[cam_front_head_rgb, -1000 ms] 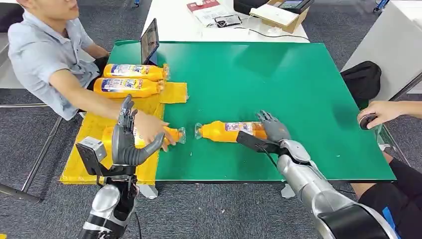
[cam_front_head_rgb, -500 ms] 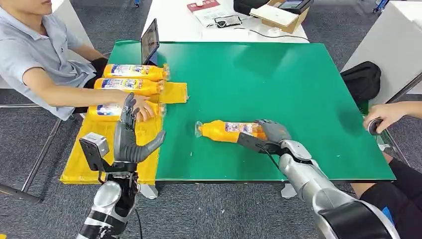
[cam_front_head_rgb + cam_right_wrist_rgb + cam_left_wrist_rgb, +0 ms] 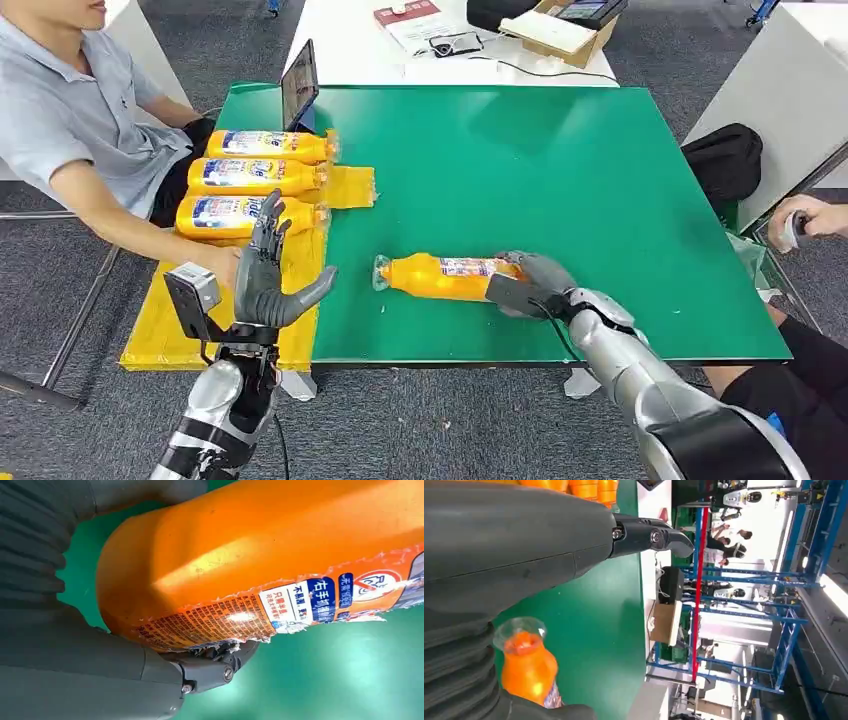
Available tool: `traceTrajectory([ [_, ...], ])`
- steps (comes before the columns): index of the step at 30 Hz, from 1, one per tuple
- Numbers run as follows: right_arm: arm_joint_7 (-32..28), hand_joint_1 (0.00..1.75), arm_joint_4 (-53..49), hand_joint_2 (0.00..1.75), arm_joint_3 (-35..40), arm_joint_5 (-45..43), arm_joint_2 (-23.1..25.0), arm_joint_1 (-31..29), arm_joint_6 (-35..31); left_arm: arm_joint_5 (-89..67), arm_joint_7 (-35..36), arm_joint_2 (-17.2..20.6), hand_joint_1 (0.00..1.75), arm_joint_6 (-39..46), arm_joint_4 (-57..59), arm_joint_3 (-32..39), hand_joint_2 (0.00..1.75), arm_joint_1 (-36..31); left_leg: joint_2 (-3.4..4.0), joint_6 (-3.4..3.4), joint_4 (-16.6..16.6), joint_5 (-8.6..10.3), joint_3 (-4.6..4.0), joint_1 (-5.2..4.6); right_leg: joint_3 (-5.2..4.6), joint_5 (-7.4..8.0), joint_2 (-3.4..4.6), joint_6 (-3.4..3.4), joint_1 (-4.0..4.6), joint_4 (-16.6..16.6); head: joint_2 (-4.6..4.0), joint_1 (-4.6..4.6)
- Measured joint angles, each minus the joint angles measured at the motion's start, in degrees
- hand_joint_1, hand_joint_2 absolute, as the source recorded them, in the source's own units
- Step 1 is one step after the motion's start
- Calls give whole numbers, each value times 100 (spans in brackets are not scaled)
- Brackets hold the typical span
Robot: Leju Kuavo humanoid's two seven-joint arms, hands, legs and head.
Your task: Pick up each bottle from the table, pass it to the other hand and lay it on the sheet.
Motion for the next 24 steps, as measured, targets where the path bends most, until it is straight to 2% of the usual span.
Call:
traceTrajectory([
  [5,-557,175,-347,175,-423,-990,186,442,-2,562,134,-11,0,-175,590,168,175,-28,0,-1,-1,1,2,2,5,0,0,0,2,2,0,-2],
  [12,-627,175,-1494,175,-765,-1883,393,1184,-433,374,-216,-46,0,-72,765,411,175,403,-4,-1,-1,0,-24,3,-18,-2,-4,0,1,2,0,-2],
  [16,-627,175,-2276,175,-872,-2502,474,1532,-488,41,-507,-31,0,-656,730,437,175,723,-7,1,-1,-2,-31,-2,-23,-4,-8,0,-3,1,0,-2],
  [18,-627,175,-2432,175,-885,-2552,481,1578,-501,2,-540,-29,0,-740,717,435,175,818,-4,1,-1,-3,-32,-2,-27,-4,-5,0,-3,0,0,0],
  [24,-627,175,-3273,175,-918,-2937,673,1909,-459,20,-745,-13,0,-1762,719,315,175,1077,-4,4,-1,-5,-32,0,-30,-3,-4,-1,0,1,0,0],
])
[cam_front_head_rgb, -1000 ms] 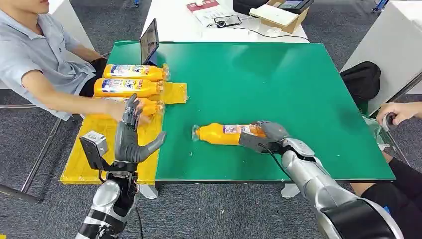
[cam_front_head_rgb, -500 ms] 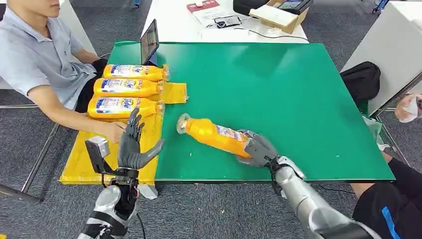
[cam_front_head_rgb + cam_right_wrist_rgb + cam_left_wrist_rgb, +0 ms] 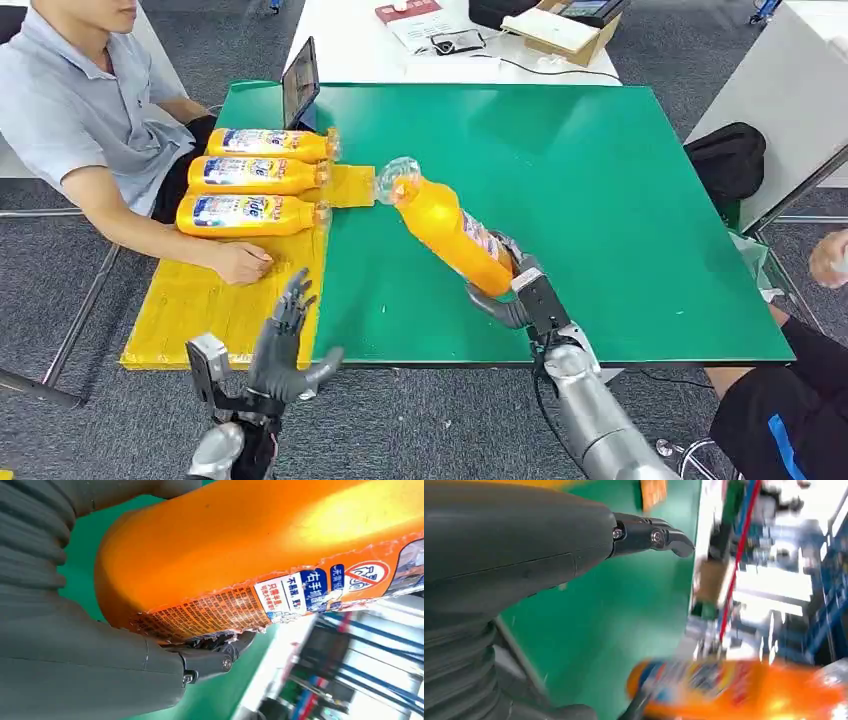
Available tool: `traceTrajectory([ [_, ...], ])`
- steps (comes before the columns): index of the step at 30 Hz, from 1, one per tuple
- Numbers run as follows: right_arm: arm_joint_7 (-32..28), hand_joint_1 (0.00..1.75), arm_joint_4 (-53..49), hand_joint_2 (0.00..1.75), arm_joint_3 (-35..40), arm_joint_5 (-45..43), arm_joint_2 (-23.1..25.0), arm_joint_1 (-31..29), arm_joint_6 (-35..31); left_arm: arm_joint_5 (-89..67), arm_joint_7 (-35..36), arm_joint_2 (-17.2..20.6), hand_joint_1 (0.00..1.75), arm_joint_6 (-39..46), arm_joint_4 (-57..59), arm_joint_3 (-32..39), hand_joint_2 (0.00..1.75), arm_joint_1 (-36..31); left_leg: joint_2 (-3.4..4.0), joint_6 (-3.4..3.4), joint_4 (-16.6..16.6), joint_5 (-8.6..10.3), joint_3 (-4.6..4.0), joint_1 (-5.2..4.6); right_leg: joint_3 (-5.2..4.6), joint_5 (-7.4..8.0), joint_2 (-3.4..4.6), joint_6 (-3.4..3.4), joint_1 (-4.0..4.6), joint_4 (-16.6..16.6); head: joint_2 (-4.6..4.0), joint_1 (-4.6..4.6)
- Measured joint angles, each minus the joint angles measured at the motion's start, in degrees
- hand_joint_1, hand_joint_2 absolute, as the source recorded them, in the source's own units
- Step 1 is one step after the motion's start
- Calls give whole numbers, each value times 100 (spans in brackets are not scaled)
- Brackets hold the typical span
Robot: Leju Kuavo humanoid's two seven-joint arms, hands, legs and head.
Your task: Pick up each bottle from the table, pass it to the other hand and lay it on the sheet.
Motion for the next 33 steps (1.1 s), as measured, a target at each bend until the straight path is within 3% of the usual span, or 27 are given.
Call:
traceTrajectory([
  [6,-2,175,-465,175,129,168,216,293,-43,0,-22,-81,0,-59,-81,-85,175,28,1,-1,-1,1,-1,3,0,0,-1,-1,2,1,0,-2],
  [14,-2,175,-369,175,714,531,570,326,-275,131,134,-227,0,-120,-245,-465,175,-187,-1,-1,-1,1,-2,1,0,0,-2,-1,0,1,0,0],
  [23,2,175,-115,175,1974,-110,1060,505,-195,632,31,-385,0,162,-216,-605,175,-615,-1,-3,-2,3,-5,9,-7,-3,-1,-4,4,2,0,0],
  [33,-11,175,116,175,2127,-339,1090,494,-194,865,112,-376,0,-30,-219,-610,175,-556,3,-2,-1,2,-6,2,-7,0,1,-2,0,1,0,0],
])
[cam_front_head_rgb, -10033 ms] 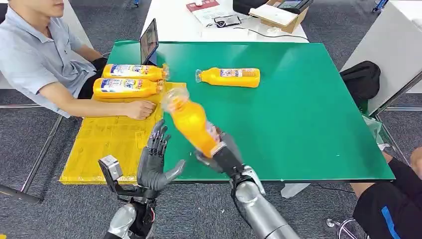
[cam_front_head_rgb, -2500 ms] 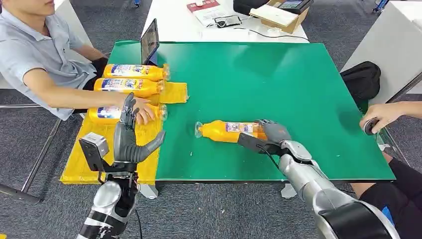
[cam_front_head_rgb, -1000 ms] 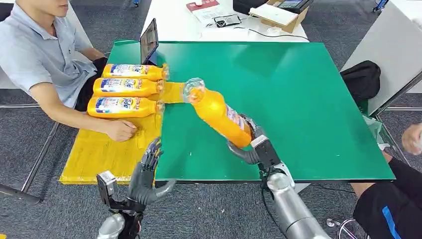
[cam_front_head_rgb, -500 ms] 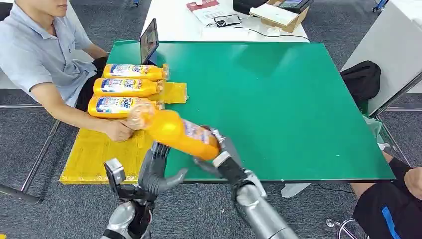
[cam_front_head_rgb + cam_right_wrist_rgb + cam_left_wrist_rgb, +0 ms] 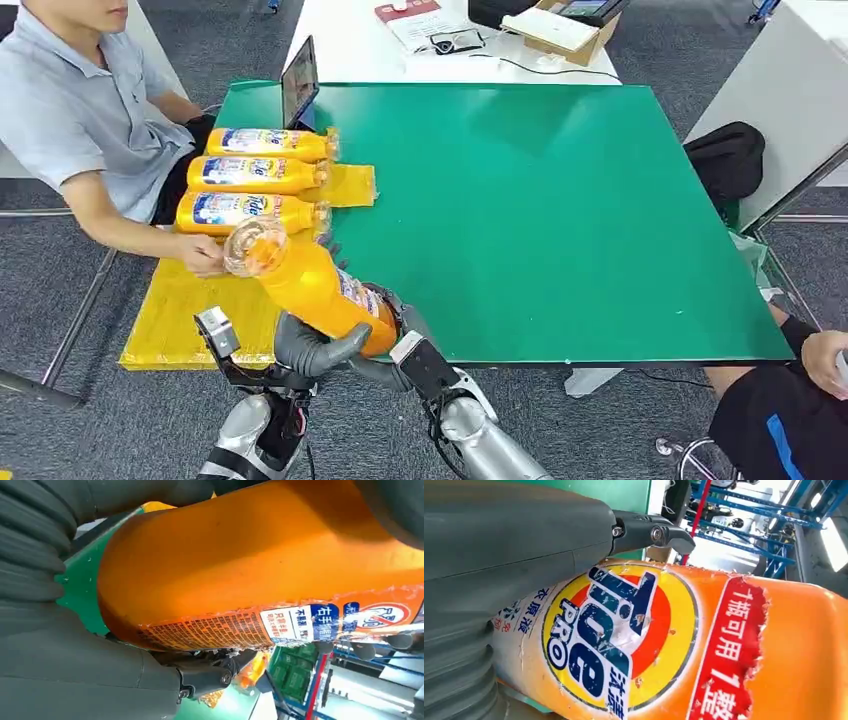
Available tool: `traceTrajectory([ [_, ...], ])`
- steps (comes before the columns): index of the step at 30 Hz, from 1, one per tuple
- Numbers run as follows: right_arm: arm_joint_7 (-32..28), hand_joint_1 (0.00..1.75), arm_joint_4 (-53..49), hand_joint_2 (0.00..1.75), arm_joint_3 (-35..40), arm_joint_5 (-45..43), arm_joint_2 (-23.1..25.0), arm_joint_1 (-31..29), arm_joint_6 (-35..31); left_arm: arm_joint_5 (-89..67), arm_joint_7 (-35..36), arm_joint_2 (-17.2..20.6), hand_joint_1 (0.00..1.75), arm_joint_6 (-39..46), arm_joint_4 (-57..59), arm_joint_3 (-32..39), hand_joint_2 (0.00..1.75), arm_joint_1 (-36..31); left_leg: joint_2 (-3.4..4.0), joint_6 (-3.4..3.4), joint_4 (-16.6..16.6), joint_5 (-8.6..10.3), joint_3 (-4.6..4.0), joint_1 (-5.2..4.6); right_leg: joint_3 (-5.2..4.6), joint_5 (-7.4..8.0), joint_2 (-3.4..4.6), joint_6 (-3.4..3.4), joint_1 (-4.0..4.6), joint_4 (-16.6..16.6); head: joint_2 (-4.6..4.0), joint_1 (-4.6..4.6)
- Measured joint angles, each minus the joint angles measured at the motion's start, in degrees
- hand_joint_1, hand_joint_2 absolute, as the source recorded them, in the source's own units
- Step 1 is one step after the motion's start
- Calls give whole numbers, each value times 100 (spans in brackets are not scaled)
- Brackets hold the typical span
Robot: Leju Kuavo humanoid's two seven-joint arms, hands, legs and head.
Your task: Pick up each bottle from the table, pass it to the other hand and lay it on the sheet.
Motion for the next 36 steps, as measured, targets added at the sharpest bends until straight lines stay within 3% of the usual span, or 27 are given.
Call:
traceTrajectory([
  [15,-4,175,289,175,26,9,-2,-63,11,-24,-39,111,3,-120,-232,-111,175,85,-1,0,0,0,-1,1,-1,0,0,0,1,0,0,0],
  [16,-4,175,298,175,26,11,-2,-63,11,-24,-39,111,103,-120,-236,-116,175,85,-1,0,0,0,-1,1,-1,0,0,0,1,0,0,0],
  [17,-4,175,306,175,26,11,-2,-63,11,-24,-39,111,175,-123,-240,-116,175,85,-1,0,0,0,-1,1,-1,0,0,0,1,0,0,0],
  [19,-4,175,326,175,26,11,-2,-63,11,-24,-42,111,175,-125,-254,-118,175,85,-1,0,0,0,-1,1,-1,0,0,0,1,0,0,0],
  [20,-2,164,337,175,26,9,-2,-63,11,-26,-42,111,175,-127,-267,-118,175,85,-1,0,0,0,-1,1,-1,0,0,0,1,0,0,0],
  [21,-4,133,346,175,26,13,-2,-65,11,-33,-42,116,175,-127,-269,-118,175,85,-1,0,0,0,-1,1,-1,0,0,0,1,0,0,0],
  [22,-4,19,354,175,26,20,-2,-66,11,-33,-42,129,175,-131,-269,-118,175,86,0,0,0,0,-1,2,-1,0,0,0,2,0,0,0],
  [23,-4,0,370,175,26,26,-2,-65,11,-30,-37,149,175,-151,-269,-118,175,87,0,0,0,0,-1,2,-2,0,0,0,2,0,0,0],
  [31,30,0,525,175,74,688,-107,-15,-229,-46,470,326,175,-455,-291,-125,175,85,0,0,0,0,-2,2,-3,-1,0,-1,1,0,0,0],
  [36,138,0,450,175,-138,793,-236,185,-453,-291,1010,409,175,-24,-319,-105,175,138,-3,1,0,-1,-4,1,-2,-1,-1,-1,1,0,0,0],
])
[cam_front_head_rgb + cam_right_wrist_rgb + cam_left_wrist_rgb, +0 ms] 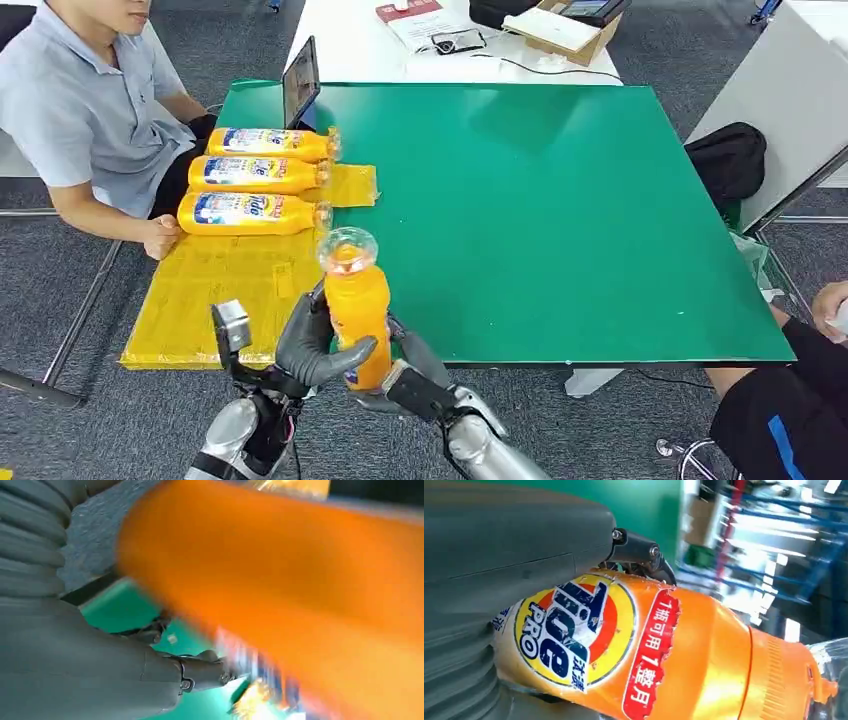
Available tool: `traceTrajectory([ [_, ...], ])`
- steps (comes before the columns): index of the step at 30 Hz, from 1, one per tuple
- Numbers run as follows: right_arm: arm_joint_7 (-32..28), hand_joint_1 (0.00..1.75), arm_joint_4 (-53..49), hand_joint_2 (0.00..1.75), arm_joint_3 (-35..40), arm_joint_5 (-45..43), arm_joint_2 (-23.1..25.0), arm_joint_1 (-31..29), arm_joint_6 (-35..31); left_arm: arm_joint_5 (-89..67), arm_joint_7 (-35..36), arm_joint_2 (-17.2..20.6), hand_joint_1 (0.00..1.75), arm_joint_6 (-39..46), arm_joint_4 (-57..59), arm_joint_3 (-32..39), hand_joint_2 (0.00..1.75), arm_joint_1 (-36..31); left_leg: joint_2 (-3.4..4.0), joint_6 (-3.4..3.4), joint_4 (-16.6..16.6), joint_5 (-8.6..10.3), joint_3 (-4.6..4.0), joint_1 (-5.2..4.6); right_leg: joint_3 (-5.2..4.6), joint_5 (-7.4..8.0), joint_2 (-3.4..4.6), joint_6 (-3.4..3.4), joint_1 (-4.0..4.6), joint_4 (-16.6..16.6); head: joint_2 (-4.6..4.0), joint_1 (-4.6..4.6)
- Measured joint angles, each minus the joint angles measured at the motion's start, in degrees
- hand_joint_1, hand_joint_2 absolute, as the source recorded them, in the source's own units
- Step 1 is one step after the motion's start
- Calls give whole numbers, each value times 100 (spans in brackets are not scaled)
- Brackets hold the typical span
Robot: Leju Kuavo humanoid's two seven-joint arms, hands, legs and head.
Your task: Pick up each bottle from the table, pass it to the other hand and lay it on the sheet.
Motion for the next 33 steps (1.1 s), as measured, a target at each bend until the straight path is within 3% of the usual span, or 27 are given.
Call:
traceTrajectory([
  [7,118,0,-194,175,-356,192,-87,61,76,-1162,-136,98,175,651,0,-116,175,101,1,0,0,0,0,0,-1,0,1,0,1,0,0,0],
  [13,166,0,-350,175,-411,356,-87,65,-31,-1132,-63,111,175,863,57,-131,175,81,2,0,0,0,0,1,-3,0,1,0,1,0,0,0],
  [22,109,0,-474,175,-507,398,-118,105,-190,-2558,-31,326,175,2326,120,247,175,-596,0,-2,0,4,1,2,-2,2,0,0,2,1,0,0],
  [23,92,0,-476,0,-518,411,-120,101,-192,-2925,-4,383,175,2516,199,300,175,-753,-1,-2,0,5,1,2,-1,2,-1,1,2,2,0,0],
  [33,70,0,-476,0,-574,487,-133,96,-133,-4190,245,625,175,2942,1244,536,175,-1852,1,-2,1,5,-1,2,-2,4,0,0,1,4,0,2],
])
